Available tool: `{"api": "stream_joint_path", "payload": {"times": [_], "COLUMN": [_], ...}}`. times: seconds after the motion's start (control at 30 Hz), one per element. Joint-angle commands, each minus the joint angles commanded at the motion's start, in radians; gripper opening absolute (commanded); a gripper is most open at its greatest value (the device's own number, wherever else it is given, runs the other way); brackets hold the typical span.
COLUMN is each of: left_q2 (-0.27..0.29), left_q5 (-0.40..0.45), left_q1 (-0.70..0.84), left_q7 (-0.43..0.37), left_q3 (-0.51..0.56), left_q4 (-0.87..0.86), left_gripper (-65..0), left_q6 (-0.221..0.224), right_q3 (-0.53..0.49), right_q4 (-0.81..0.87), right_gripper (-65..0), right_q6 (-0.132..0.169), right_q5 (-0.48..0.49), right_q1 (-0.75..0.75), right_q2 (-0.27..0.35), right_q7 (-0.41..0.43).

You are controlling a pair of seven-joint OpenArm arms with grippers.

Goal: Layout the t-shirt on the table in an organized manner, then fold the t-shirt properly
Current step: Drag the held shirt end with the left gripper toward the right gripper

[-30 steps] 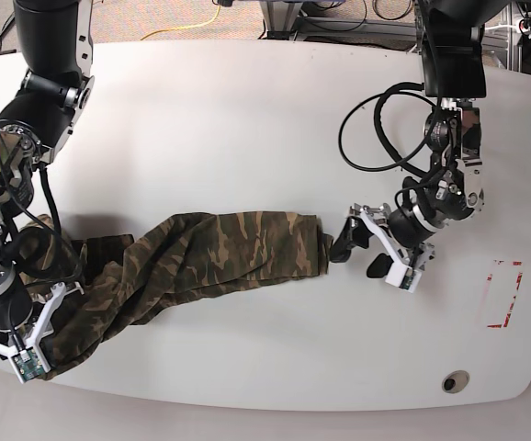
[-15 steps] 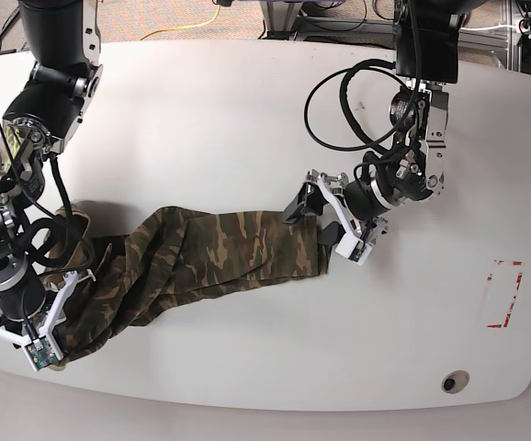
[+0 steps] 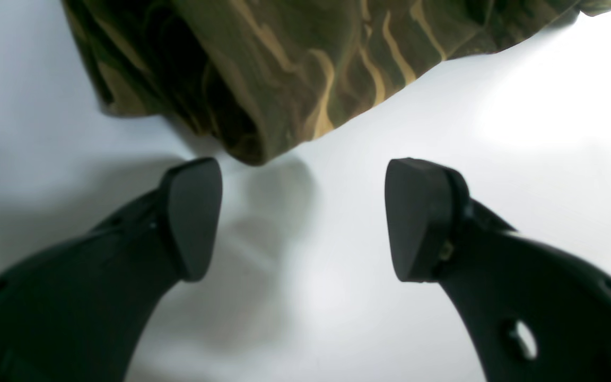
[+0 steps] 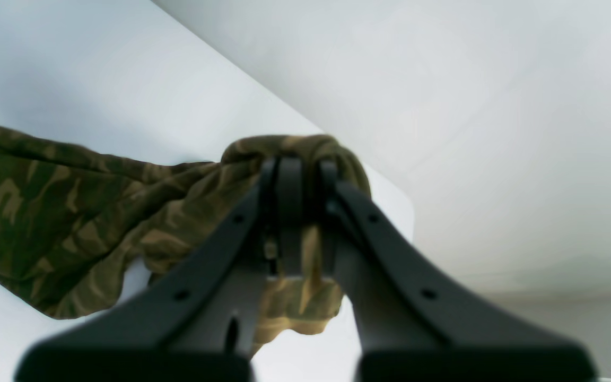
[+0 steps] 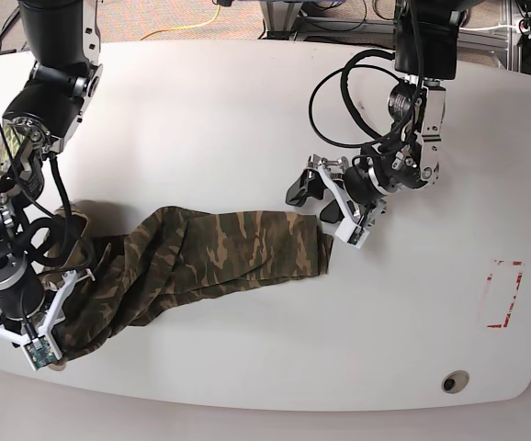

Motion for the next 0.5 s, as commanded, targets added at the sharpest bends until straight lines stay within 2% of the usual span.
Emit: {"api": "stream_joint_path", "payload": {"times": [0.1,0.27,0.5], "left_q2": [0.000,0.002,0.028], "left_q5": [0.000,0.000,0.000], "left_q1": [-0.002,-0.002,-0.060], "left_q7": [0.000,-0.040,-0.080], "left_q3": [0.000,0.002,0.020], "left_q4": [-0.002,-0.009,-0.140], "left_gripper": [-29.0,-28.1,-28.2], "left_q6": [0.000,0.000,0.000], "right_q3": [0.017,0.028,0.029], "right_q4": [0.000,0.000,0.000], "right_gripper": [-64.5,-64.5,-64.5], "right_q6": [0.000,0.000,0.000], "right_q5": [0.002,0.006,0.005], "right_q1": [-0.006,-0.017,-0.031], "right_q2": [-0.002,-0.002,-0.002], "right_q7": [0.000,0.000,0.000]}}
